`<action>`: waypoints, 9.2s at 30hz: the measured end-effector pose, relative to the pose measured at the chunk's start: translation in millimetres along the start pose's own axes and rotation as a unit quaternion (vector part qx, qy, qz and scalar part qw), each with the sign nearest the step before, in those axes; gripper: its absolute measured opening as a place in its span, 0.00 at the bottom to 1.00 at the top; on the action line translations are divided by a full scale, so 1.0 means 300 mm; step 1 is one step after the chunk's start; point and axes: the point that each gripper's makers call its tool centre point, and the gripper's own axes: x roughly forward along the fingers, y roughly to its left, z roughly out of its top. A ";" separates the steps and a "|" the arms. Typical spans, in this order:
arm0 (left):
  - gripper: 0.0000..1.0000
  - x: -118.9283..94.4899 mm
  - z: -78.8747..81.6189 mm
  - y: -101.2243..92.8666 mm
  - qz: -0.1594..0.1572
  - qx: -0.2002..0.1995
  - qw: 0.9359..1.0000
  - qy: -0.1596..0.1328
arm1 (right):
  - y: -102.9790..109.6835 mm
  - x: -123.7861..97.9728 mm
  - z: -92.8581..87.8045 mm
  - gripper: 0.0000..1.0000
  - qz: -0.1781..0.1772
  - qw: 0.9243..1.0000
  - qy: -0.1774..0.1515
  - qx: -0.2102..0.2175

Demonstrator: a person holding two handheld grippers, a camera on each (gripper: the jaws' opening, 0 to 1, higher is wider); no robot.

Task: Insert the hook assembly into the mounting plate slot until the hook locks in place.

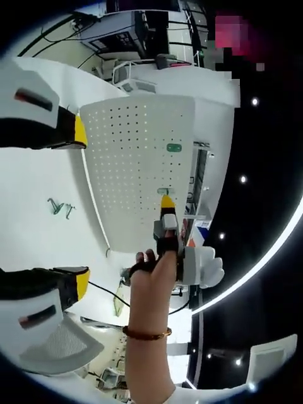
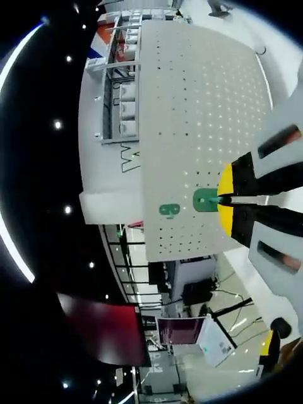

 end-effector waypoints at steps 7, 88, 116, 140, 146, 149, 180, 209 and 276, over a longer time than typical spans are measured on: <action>0.78 0.004 -0.001 -0.001 -0.003 -0.002 1.000 -0.002 | -0.006 0.038 0.026 0.01 -0.012 1.000 -0.012 0.011; 0.76 -0.003 -0.025 0.121 0.002 -0.014 1.000 0.002 | -0.061 0.413 0.075 0.01 -0.088 0.996 -0.015 0.023; 0.76 0.003 -0.031 0.112 -0.005 -0.012 1.000 0.010 | -0.047 0.453 0.099 0.10 -0.041 0.999 0.006 -0.002; 0.75 -0.012 -0.028 0.013 -0.026 -0.002 0.999 0.028 | -0.090 0.256 0.060 0.16 -0.029 1.000 0.007 0.005; 0.75 0.002 -0.021 -0.026 -0.033 0.000 0.999 0.028 | -0.117 0.197 0.016 0.16 -0.027 0.999 0.020 0.006; 0.75 0.009 -0.028 -0.052 -0.036 -0.002 0.999 0.032 | -0.124 0.170 -0.002 0.15 -0.023 0.999 0.024 0.013; 0.76 0.084 -0.034 -0.219 -0.026 0.002 0.999 0.044 | -0.057 -0.040 -0.448 0.18 0.092 0.985 0.142 0.015; 0.80 0.152 -0.009 -0.253 0.001 -0.017 1.000 0.022 | -0.046 -0.157 -0.791 0.23 0.168 0.958 0.232 -0.001; 0.70 0.143 -0.080 -0.280 0.023 0.005 0.997 0.073 | -0.028 -0.324 -0.745 0.02 0.236 0.935 0.259 0.049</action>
